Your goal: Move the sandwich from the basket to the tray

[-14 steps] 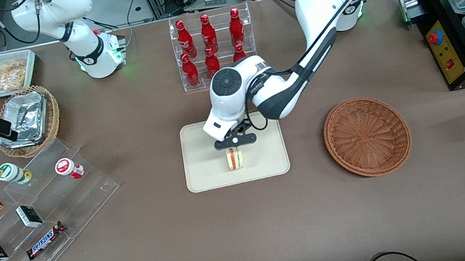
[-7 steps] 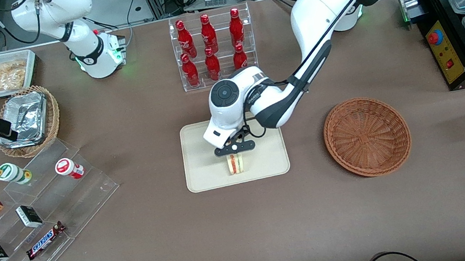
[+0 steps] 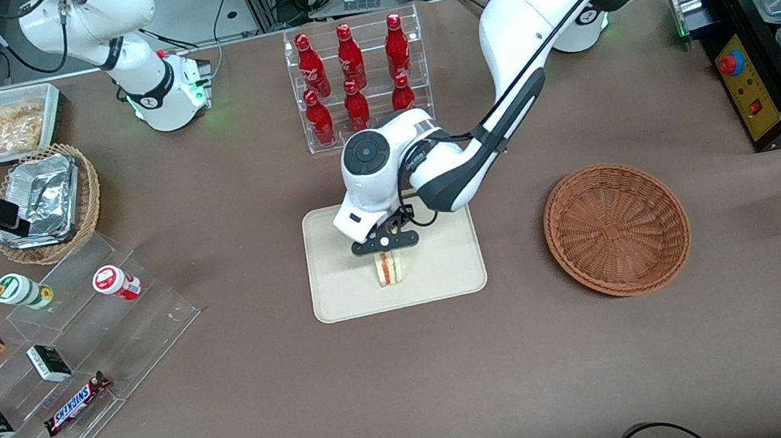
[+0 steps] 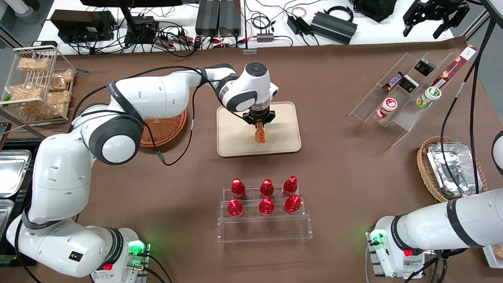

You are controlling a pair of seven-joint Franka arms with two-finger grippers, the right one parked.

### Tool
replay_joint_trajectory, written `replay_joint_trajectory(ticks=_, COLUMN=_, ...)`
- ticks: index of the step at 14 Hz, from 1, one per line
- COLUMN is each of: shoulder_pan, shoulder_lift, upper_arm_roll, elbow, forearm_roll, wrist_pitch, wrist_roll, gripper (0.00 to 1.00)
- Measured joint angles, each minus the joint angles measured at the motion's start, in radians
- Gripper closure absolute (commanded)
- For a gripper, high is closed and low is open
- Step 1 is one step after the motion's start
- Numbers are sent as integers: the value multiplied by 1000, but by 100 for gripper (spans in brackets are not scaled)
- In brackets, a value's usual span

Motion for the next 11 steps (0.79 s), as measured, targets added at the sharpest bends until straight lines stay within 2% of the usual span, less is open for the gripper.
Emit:
replay_joint_trajectory(ticks=6, shoulder_pan=11, shoulder_lift=-57, upper_arm_roll=2, elbow=30, forearm_roll=0, wrist_pitch=-104, wrist_roll=-24, gripper=1)
replay_joint_trajectory(ticks=11, shoulder_pan=107, shoulder_lift=-292, upper_arm_roll=3, elbow=43, forearm_roll=-23, wrist_pitch=-310, wrist_roll=-130, gripper=1)
